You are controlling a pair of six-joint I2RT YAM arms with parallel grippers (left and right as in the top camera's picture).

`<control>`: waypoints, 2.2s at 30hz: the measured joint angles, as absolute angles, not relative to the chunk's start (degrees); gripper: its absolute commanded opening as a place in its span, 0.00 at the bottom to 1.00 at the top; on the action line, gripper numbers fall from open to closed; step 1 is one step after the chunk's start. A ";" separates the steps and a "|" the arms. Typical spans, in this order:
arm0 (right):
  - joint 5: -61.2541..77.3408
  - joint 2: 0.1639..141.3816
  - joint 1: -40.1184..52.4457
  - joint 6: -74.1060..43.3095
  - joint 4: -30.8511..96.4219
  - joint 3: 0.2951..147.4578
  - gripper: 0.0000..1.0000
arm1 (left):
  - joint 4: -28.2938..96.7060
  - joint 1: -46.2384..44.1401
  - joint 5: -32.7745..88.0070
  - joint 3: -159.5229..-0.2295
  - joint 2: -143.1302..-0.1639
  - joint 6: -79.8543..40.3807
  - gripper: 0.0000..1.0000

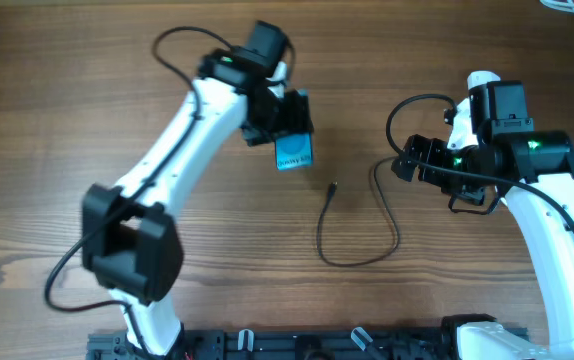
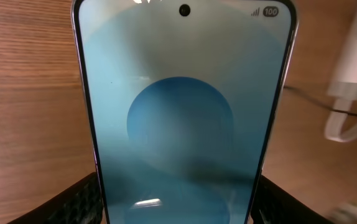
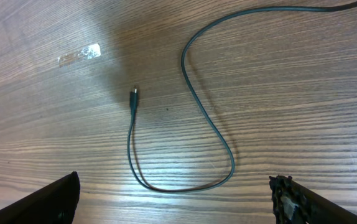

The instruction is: Plug charger to phone and switch on socket

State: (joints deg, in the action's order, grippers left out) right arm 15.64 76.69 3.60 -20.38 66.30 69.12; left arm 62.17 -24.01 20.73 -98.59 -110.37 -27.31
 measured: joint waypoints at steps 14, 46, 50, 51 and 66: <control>15.62 76.84 3.60 -20.78 62.00 69.08 1.00 | 62.98 -10.66 72.38 -98.56 -108.84 -27.35 0.73; 15.62 76.84 3.60 -20.80 54.76 69.04 1.00 | 55.02 -7.42 78.56 -98.50 -108.84 -55.92 0.72; 15.62 76.84 3.60 -20.80 54.76 69.04 1.00 | 55.02 -7.42 78.76 -98.50 -108.84 -56.10 0.72; 15.64 76.84 3.60 -20.80 54.76 69.04 1.00 | 55.02 -7.42 78.76 -98.50 -108.84 -56.10 0.72; 15.62 76.84 3.60 -20.80 54.76 69.04 1.00 | 55.02 -7.42 78.81 -98.50 -108.84 -56.10 0.73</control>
